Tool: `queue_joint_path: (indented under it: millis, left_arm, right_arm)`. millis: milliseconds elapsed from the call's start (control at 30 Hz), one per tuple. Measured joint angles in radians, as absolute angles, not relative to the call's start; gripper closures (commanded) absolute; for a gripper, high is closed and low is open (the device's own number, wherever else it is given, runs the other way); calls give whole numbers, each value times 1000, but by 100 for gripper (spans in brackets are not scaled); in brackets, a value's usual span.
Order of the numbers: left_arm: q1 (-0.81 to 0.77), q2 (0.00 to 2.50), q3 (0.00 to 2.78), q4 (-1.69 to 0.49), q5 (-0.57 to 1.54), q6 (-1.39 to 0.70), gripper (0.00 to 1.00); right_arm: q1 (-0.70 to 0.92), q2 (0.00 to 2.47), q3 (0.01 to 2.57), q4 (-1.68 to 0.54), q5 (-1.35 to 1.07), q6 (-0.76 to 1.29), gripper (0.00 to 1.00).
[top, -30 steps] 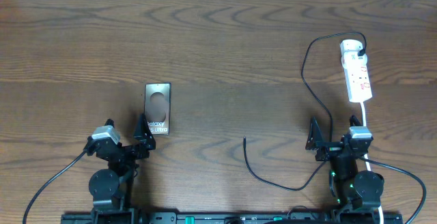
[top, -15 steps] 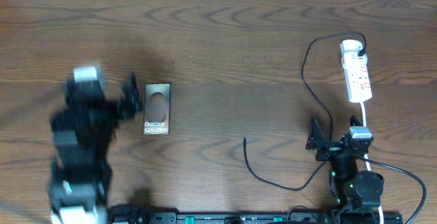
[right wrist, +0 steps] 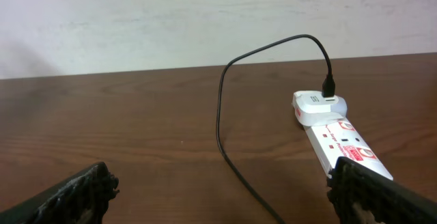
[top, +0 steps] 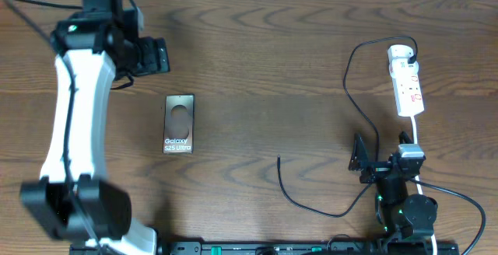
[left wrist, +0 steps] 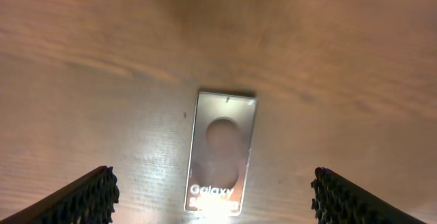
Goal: Plug charger to phone and switch on socket
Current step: 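Move the left gripper over the phone and lower toward it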
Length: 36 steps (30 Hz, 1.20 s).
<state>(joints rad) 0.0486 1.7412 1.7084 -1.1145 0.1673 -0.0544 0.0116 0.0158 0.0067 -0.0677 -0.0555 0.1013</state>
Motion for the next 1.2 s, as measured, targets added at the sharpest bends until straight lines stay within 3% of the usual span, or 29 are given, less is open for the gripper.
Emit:
queue_joint_path:
  millis: [467, 667, 900, 1200]
  left_arm:
    - [41, 1924, 1707, -1207, 174, -54, 11]
    - [-32, 1925, 1656, -1202, 150, -50, 11]
    - [-131, 1924, 1551, -1114, 101, -48, 11]
    - [-134, 1858, 1436, -1031, 74, -52, 11]
  right_arm:
    - [12, 16, 7, -68, -56, 101, 1]
    - [12, 16, 7, -68, -56, 101, 1]
    - [12, 16, 7, -68, -56, 101, 1]
    - [12, 16, 7, -68, -56, 101, 1]
